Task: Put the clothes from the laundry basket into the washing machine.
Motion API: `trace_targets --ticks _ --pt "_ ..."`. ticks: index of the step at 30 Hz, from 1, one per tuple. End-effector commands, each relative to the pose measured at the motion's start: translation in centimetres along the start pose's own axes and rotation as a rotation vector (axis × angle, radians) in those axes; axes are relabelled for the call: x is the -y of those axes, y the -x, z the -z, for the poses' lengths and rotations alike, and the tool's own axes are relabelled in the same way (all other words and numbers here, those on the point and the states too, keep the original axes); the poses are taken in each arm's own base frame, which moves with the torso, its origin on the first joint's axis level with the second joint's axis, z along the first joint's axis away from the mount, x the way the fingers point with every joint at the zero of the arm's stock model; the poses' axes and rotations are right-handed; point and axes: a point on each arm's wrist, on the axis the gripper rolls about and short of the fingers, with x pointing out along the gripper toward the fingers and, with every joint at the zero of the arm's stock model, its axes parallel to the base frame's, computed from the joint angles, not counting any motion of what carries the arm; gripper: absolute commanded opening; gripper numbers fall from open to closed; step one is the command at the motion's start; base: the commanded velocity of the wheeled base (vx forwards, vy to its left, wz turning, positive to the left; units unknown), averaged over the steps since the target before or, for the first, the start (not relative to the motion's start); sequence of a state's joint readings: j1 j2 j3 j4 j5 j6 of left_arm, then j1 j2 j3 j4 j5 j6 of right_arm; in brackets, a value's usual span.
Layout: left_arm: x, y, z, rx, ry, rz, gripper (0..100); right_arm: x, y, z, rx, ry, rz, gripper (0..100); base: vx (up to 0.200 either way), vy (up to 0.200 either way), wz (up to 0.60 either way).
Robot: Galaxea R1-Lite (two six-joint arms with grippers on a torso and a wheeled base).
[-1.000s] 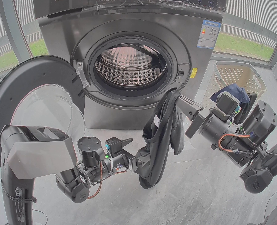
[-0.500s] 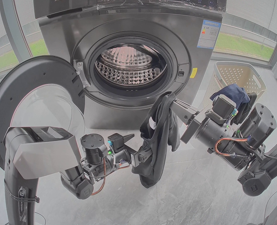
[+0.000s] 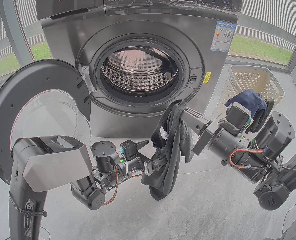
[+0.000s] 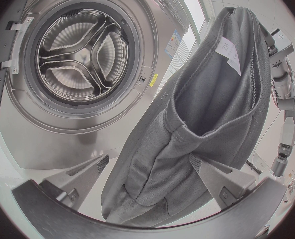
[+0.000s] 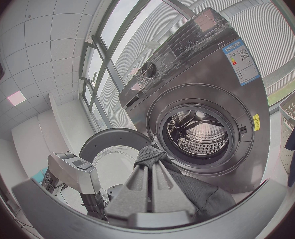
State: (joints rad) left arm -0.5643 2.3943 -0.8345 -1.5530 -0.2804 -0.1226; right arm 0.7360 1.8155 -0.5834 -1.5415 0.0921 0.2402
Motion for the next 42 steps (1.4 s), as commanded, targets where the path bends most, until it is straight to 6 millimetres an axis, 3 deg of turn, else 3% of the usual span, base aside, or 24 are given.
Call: trace_targets --ticks 1,5,6,17,25,28,34,35,42 --pt "-0.1 -0.2 0.0 0.011 -0.001 0.000 100 0.0 0.0 0.1 -0.004 -0.002 -0.001 0 0.000 0.000 0.00" --pt "-0.3 -0.7 0.2 0.017 -0.003 0.000 100 -0.3 0.0 0.2 -0.006 -0.004 -0.009 0 0.000 0.000 0.00" --pt "-0.4 -0.8 0.2 0.021 -0.004 0.000 0 -0.3 0.0 0.2 -0.006 -0.005 -0.011 0 0.000 0.000 0.00" --pt "-0.5 -1.1 -0.2 0.043 -0.007 -0.003 0 -0.2 0.2 0.5 -0.018 -0.004 -0.005 0 0.000 0.000 0.00" --pt "-3.1 0.8 -4.0 0.121 -0.027 -0.088 0 0.3 0.3 0.4 -0.019 0.003 0.012 0 0.000 0.000 0.00" --pt "-3.3 3.3 -6.0 0.131 -0.024 -0.120 0 0.5 0.3 0.4 -0.018 0.005 0.021 0 0.000 0.000 0.00" --pt "-2.7 6.5 -7.1 0.101 -0.021 -0.144 0 1.2 0.2 0.2 -0.010 0.013 0.043 0 0.000 0.000 0.00" --pt "-2.2 7.7 -7.8 0.103 -0.020 -0.149 0 1.4 0.2 0.2 -0.009 0.015 0.050 0 0.000 0.000 0.00" --pt "-0.1 11.7 -10.5 0.140 -0.034 -0.153 0 1.7 0.1 0.0 0.000 0.018 0.062 0 0.000 0.000 0.00"
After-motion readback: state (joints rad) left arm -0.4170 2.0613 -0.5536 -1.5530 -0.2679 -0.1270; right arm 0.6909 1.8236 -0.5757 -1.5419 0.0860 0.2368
